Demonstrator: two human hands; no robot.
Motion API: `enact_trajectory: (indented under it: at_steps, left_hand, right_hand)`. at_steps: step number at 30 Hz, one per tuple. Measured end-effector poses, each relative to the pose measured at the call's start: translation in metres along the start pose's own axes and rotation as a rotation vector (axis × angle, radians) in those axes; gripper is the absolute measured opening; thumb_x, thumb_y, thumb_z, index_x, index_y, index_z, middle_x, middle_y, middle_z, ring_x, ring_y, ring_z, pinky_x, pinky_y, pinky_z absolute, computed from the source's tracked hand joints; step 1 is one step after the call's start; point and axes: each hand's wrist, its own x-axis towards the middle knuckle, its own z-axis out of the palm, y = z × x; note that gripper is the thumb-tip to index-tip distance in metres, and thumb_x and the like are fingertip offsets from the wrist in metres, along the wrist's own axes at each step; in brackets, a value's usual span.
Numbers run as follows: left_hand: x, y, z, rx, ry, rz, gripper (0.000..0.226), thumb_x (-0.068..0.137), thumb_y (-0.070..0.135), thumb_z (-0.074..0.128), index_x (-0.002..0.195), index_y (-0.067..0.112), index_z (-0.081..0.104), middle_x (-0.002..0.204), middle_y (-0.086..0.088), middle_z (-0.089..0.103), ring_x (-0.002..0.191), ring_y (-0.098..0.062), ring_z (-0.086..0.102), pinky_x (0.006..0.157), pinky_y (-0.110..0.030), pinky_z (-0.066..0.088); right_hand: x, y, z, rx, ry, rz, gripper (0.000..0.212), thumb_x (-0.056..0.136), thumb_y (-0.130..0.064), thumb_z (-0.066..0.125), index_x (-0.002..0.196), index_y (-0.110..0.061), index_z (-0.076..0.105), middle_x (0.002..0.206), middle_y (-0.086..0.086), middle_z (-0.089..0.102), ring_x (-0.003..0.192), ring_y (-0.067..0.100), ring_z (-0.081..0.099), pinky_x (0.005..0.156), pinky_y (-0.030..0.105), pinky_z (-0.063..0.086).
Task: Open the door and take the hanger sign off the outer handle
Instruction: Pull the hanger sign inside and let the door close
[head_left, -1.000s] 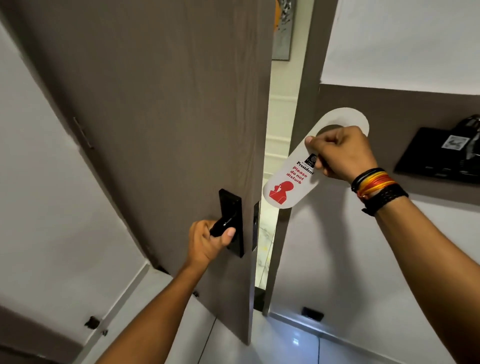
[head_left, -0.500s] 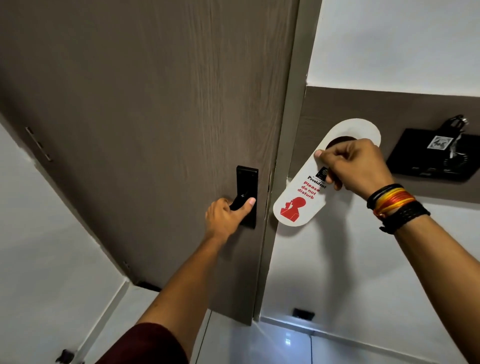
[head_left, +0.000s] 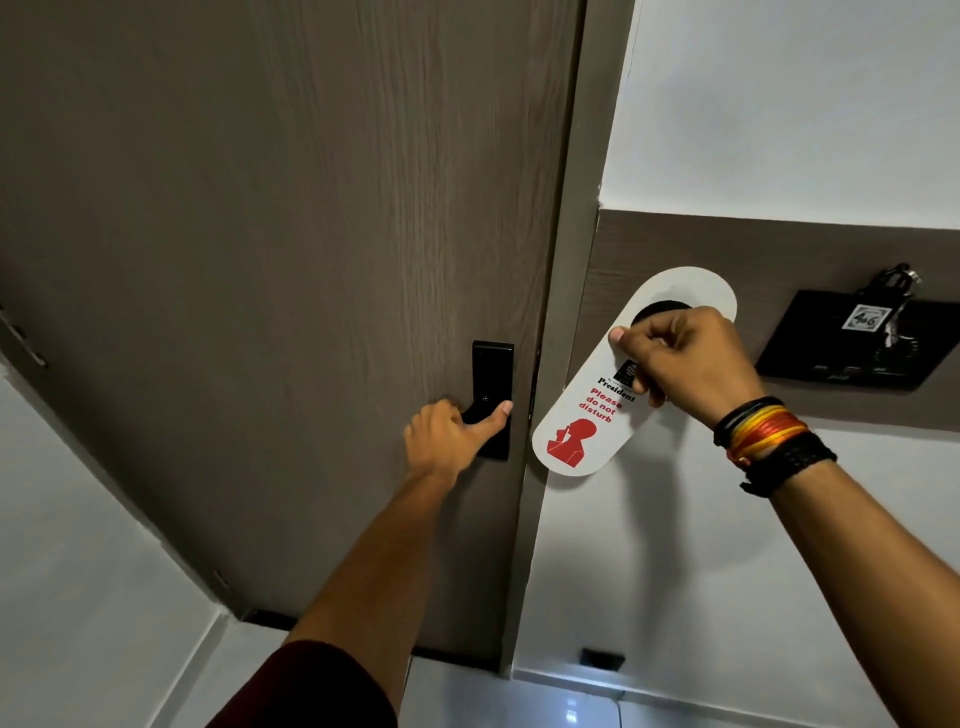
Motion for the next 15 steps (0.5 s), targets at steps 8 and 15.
enact_trajectory:
  at_steps: [8, 15]
  left_hand:
    - [0.016, 0.002, 0.013, -0.004, 0.017, 0.0, 0.078, 0.067, 0.096, 0.047, 0.053, 0.02, 0.034, 0.048, 0.005, 0.038, 0.045, -0.011, 0.038, 0.051, -0.024, 0.022]
    - [0.024, 0.002, 0.004, 0.119, 0.014, 0.087, 0.084, 0.06, 0.102, 0.032, 0.049, 0.019, 0.037, 0.045, 0.004, 0.04, 0.043, -0.013, 0.043, 0.053, -0.027, 0.034]
  right_hand:
    - [0.0, 0.005, -0.007, -0.033, 0.027, 0.006, 0.033, 0.099, -0.028, 0.07, 0.071, -0.013, 0.076, 0.048, 0.004, 0.069, 0.034, 0.013, 0.055, 0.044, 0.016, 0.048]
    - [0.003, 0.001, -0.004, -0.034, 0.022, 0.016, 0.033, 0.099, -0.029, 0.07, 0.071, -0.012, 0.075, 0.046, 0.0, 0.067, 0.032, 0.01, 0.053, 0.043, 0.015, 0.047]
